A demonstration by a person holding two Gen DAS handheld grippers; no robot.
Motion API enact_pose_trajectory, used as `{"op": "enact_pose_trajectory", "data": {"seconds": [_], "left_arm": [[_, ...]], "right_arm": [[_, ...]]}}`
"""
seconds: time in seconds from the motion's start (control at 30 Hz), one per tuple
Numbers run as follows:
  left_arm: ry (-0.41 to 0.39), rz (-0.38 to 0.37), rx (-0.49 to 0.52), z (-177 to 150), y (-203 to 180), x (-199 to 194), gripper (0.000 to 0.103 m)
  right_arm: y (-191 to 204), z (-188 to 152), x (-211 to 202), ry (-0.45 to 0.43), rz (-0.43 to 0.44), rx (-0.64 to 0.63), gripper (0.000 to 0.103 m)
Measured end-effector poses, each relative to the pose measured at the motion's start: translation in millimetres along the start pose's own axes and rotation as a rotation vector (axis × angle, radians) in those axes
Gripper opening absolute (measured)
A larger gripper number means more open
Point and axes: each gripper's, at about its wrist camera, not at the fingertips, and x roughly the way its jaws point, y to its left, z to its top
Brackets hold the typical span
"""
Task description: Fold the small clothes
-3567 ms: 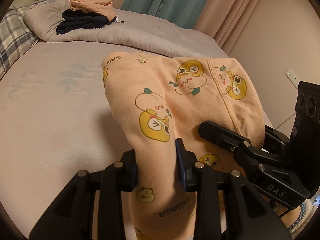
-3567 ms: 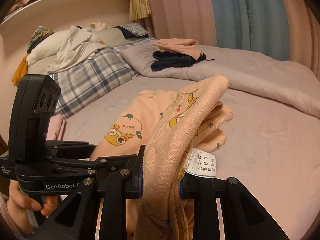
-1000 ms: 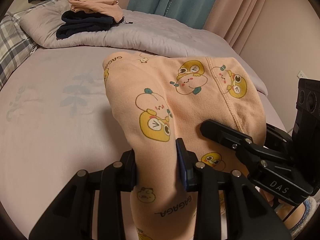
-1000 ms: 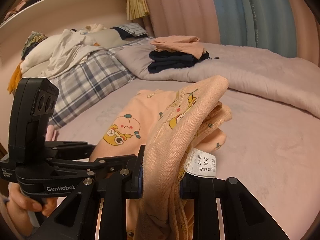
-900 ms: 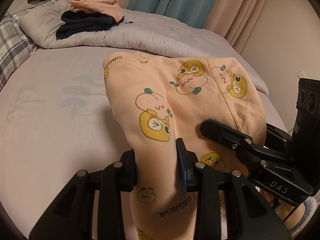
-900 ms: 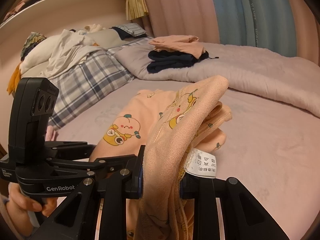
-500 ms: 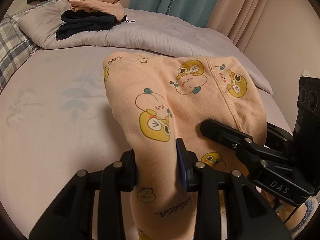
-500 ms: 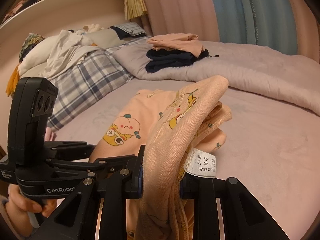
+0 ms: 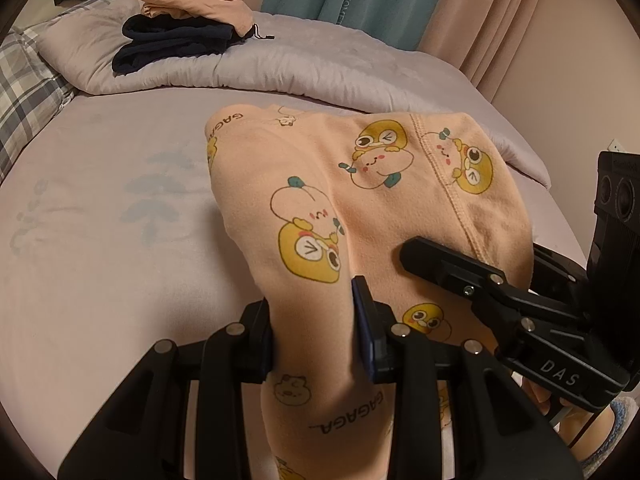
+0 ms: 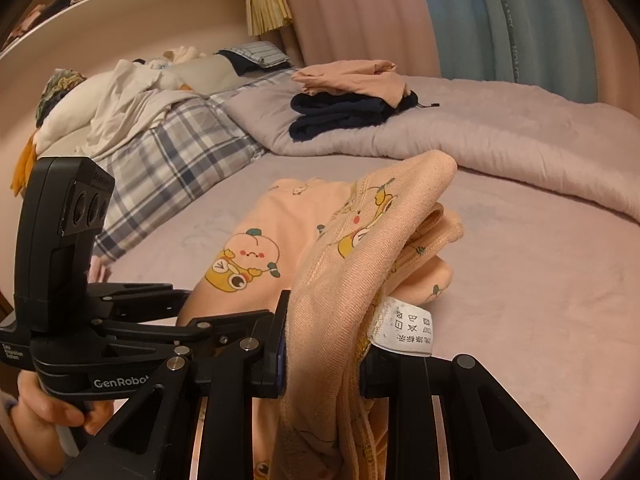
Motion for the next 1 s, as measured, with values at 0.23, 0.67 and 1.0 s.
{"op": "enact_pose_trajectory", "data": {"seconds": [0.23,0.67,1.0], "left_arm": [[0.003,0.001,-0.001,0,0,2,0.033],[0.023,0.014,-0.003,-1,2,9,0.034],[0.052,0.023,-0.021,-4,7,13,0.034]], "right_arm": [[2,-2,0,0.001,-0.005,0.005,0.027],[2,-4,7,0.016,-0.004,0.022,0.027],[2,-7,13,0.049,0.004,0.028,0.027]]}}
